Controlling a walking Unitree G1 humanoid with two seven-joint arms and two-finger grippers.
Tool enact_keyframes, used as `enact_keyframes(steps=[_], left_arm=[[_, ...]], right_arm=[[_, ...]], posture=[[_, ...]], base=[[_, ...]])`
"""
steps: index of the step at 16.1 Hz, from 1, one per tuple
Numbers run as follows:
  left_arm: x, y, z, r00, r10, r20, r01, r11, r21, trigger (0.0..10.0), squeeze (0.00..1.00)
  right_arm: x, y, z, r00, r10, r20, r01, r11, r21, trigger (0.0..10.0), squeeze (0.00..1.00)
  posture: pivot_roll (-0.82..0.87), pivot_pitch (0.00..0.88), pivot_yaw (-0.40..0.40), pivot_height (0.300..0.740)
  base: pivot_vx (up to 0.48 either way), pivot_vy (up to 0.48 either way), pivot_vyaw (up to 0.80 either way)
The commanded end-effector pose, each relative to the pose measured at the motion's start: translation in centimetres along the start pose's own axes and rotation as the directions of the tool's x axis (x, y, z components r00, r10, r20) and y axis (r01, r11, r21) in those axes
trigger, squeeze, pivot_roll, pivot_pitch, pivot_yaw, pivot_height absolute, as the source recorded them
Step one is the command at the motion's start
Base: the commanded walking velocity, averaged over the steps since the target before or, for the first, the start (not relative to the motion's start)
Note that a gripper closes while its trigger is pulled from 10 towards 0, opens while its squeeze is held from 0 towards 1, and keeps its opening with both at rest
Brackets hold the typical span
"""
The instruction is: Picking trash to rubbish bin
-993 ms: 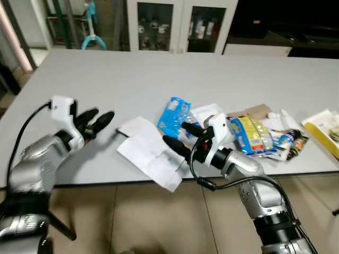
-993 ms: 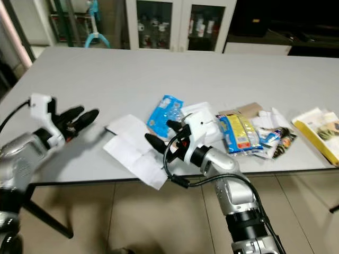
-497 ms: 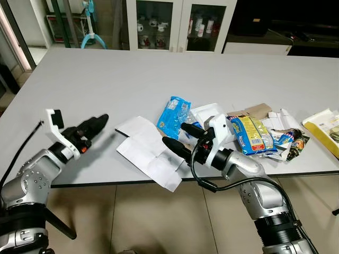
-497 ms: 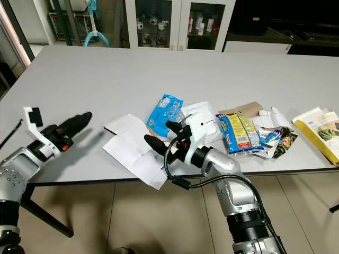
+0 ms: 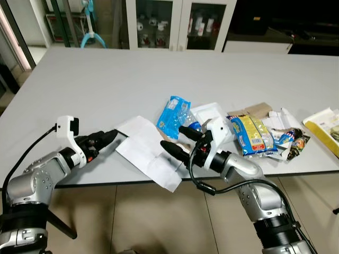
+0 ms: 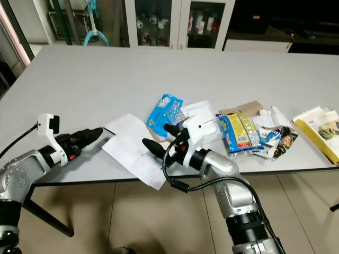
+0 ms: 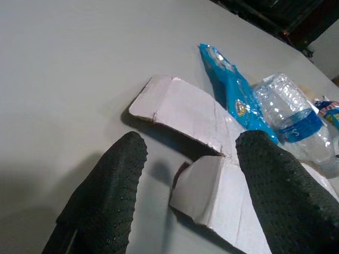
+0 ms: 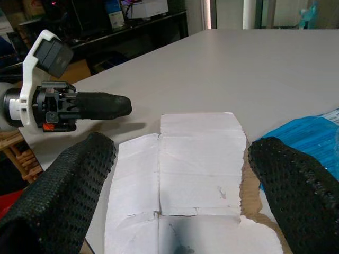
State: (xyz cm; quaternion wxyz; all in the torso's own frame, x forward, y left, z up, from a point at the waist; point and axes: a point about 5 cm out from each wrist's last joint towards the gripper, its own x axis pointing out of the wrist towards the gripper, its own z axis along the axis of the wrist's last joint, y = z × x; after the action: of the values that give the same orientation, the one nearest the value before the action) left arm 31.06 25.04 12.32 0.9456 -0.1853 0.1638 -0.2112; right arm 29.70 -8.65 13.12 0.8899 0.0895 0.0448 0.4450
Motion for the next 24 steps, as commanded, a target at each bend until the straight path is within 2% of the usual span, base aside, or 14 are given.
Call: enact_keyframes(steps=[1,5,8,9,15,21,24], left_arm=[[0.5,-0.4,1.0,1.000,0.016,-0.016,-0.015,0.999,0.035,10.0,0.00],[1.4,-0.9,1.5,1.000,0.009,-0.029,-0.008,1.000,0.029,10.0,0.00],[2.2,-1.4,0.4,0.997,-0.012,-0.076,0.013,1.000,0.013,10.0,0.00],[2.7,-1.6,-0.2,0.993,-0.006,-0.116,0.007,1.000,0.011,10.0,0.00],[3.5,-2.2,-1.6,0.986,-0.013,-0.165,0.011,1.000,-0.008,10.0,0.00],[5.3,-4.3,-3.4,0.973,-0.052,-0.227,0.049,0.999,-0.018,10.0,0.00],[6.6,-5.0,-4.3,0.974,-0.005,-0.224,-0.004,0.999,-0.039,10.0,0.00]], right_arm=[[-0.2,0.1,0.1,1.000,0.004,0.001,-0.004,1.000,-0.007,10.0,0.00],[0.0,0.3,0.1,1.000,0.012,0.007,-0.012,1.000,-0.004,10.0,0.00],[0.1,0.4,0.0,1.000,0.015,0.008,-0.015,1.000,-0.003,10.0,0.00],[0.1,0.5,0.0,1.000,0.015,0.008,-0.015,1.000,-0.004,10.0,0.00],[0.0,0.5,0.0,1.000,0.015,0.012,-0.015,1.000,-0.005,10.0,0.00],[0.1,0.6,0.1,1.000,0.018,0.016,-0.017,1.000,-0.002,10.0,0.00],[-0.1,0.6,0.2,1.000,0.013,0.020,-0.013,1.000,-0.001,10.0,0.00]], posture=[[0.03,0.034,-0.033,0.740],[0.03,0.020,-0.025,0.740],[0.02,0.009,-0.022,0.740],[0.02,0.005,-0.018,0.740],[0.01,0.000,-0.014,0.740],[0.01,0.000,-0.014,0.740],[0.00,0.006,-0.014,0.740]], base=[[0.000,0.000,0.00],[0.000,0.000,0.00],[0.000,0.000,0.00],[0.000,0.000,0.00],[0.000,0.000,0.00],[0.000,0.000,0.00],[0.000,0.000,0.00]])
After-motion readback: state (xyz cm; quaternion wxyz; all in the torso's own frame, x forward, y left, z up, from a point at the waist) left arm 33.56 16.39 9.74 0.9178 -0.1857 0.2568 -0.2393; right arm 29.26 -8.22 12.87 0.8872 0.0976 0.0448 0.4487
